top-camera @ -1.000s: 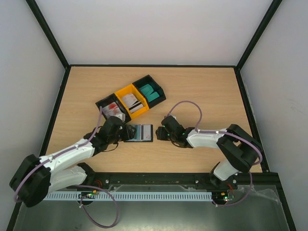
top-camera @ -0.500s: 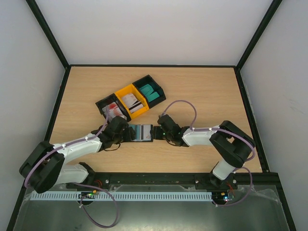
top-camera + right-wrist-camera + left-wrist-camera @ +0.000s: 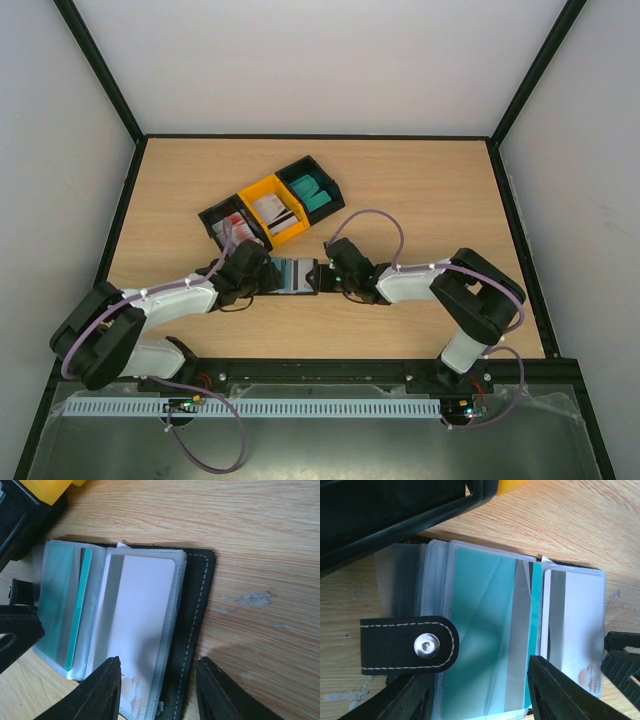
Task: Put the credit cards into the card holder
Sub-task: Turn over the card slot in the card holder.
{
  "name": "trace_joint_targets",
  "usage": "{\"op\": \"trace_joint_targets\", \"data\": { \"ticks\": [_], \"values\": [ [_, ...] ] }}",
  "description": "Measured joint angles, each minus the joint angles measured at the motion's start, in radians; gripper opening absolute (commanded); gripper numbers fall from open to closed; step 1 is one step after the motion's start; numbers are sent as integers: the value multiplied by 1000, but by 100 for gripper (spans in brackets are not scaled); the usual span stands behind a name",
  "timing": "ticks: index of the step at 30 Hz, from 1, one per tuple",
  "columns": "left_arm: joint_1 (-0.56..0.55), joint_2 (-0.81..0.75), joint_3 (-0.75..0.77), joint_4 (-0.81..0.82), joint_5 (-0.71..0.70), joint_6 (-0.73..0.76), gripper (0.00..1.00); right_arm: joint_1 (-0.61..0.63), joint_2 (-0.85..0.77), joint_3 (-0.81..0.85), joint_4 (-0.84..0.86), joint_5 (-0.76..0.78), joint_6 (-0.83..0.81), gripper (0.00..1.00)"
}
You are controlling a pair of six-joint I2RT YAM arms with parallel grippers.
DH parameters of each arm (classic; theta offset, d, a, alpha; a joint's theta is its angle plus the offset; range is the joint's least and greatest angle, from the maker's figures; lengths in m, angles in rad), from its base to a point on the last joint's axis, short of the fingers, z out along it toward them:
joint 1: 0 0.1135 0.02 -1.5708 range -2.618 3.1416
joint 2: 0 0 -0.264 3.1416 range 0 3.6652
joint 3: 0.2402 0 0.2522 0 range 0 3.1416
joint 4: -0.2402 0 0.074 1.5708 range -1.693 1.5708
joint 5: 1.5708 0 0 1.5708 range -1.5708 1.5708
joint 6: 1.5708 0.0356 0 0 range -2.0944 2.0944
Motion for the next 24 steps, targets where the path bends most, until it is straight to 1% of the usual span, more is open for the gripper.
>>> {"op": "trace_joint_targets", "data": {
  "ticks": [2, 7, 13, 24],
  "values": [
    [0, 1, 0, 9, 9, -4, 50, 0, 5, 0, 12, -19, 1, 39],
    [0, -3, 0, 28, 39, -16, 50, 2, 14, 0, 30, -60, 7, 38],
    [0, -42, 0, 100, 111, -10, 52, 3, 19, 0, 39, -90, 20, 38],
    [0, -18, 0, 229, 266, 17, 58, 6, 21, -5, 52, -88, 38, 38]
  ]
}}
